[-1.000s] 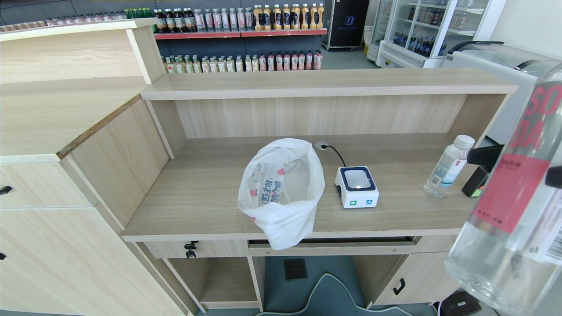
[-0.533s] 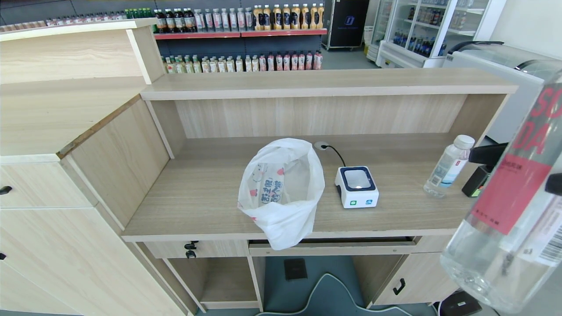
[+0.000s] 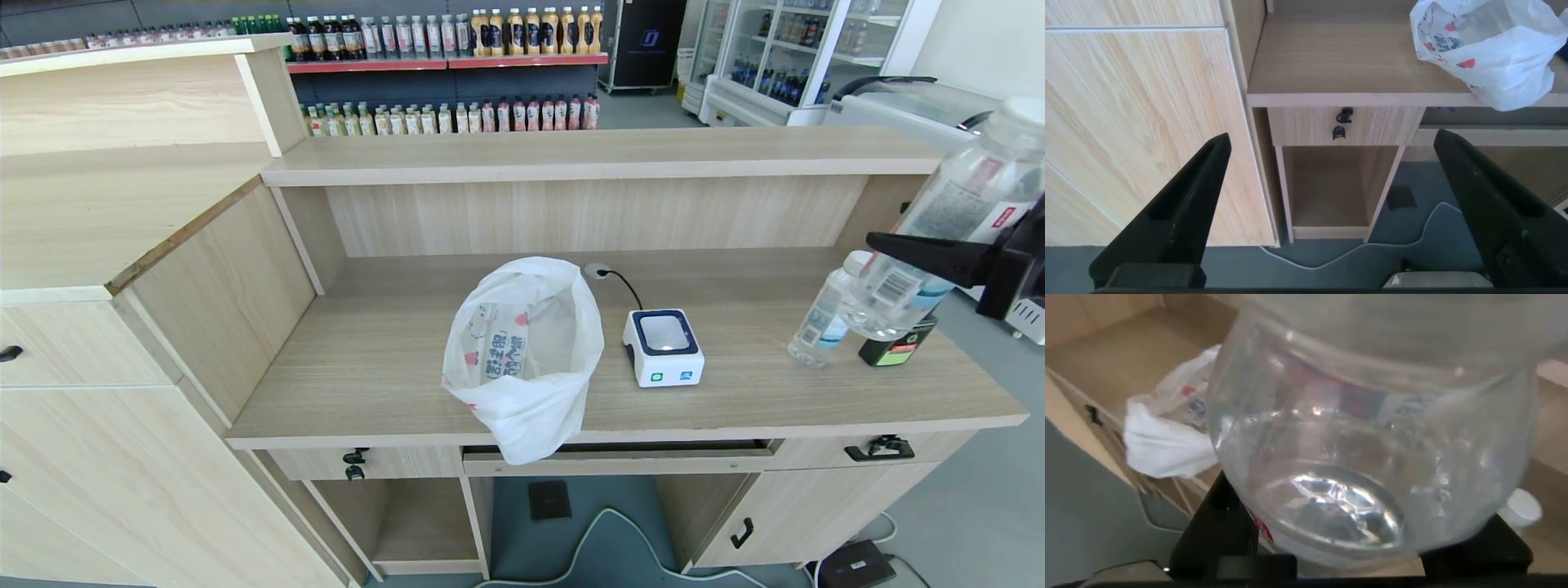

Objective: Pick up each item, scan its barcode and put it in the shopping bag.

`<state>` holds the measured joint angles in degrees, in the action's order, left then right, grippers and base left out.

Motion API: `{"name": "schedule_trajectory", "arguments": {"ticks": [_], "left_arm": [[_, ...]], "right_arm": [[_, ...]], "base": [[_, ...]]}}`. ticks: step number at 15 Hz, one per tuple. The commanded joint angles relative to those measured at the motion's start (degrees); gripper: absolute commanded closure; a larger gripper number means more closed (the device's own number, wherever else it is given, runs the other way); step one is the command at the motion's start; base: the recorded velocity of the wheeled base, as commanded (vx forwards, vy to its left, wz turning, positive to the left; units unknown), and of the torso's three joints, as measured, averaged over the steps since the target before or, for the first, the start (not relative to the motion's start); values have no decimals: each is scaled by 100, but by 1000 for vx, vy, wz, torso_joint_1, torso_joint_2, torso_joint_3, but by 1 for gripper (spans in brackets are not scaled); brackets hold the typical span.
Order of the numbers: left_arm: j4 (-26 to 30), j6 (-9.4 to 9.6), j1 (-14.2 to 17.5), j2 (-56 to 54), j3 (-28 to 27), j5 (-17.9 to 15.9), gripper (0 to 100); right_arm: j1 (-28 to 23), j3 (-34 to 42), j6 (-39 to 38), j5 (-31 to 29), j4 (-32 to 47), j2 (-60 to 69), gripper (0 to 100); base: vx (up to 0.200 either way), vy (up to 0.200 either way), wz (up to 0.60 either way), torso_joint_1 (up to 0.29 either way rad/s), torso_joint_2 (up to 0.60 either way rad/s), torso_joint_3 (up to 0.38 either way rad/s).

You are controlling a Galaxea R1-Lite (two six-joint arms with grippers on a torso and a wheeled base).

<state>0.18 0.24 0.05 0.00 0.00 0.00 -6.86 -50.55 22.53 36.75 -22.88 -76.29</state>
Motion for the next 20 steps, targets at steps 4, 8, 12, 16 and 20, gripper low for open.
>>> {"name": "schedule_trajectory", "arguments": {"ticks": [4, 8, 12, 16, 20], "left_arm": [[-1, 2, 4, 0, 0, 0, 0], [-1, 2, 4, 0, 0, 0, 0], [-1, 2, 4, 0, 0, 0, 0], [-1, 2, 4, 0, 0, 0, 0], [-1, 2, 4, 0, 0, 0, 0]], "right_arm": [[-2205, 845, 2634, -107, -797, -923, 100], [-2258, 802, 3021, -116, -1131, -993, 100], [-2021, 740, 3240, -125, -1746, -1169, 100], [-1529, 441, 3214, -133, -2941, -1890, 100], [-1098, 450, 2862, 280, -3469, -2470, 100]], "base": [[0, 0, 0, 0, 0, 0], [0, 0, 0, 0, 0, 0], [0, 0, 450, 2, 3, 1], [0, 0, 600, 7, 4, -1], [0, 0, 300, -2, 0, 2]]}}
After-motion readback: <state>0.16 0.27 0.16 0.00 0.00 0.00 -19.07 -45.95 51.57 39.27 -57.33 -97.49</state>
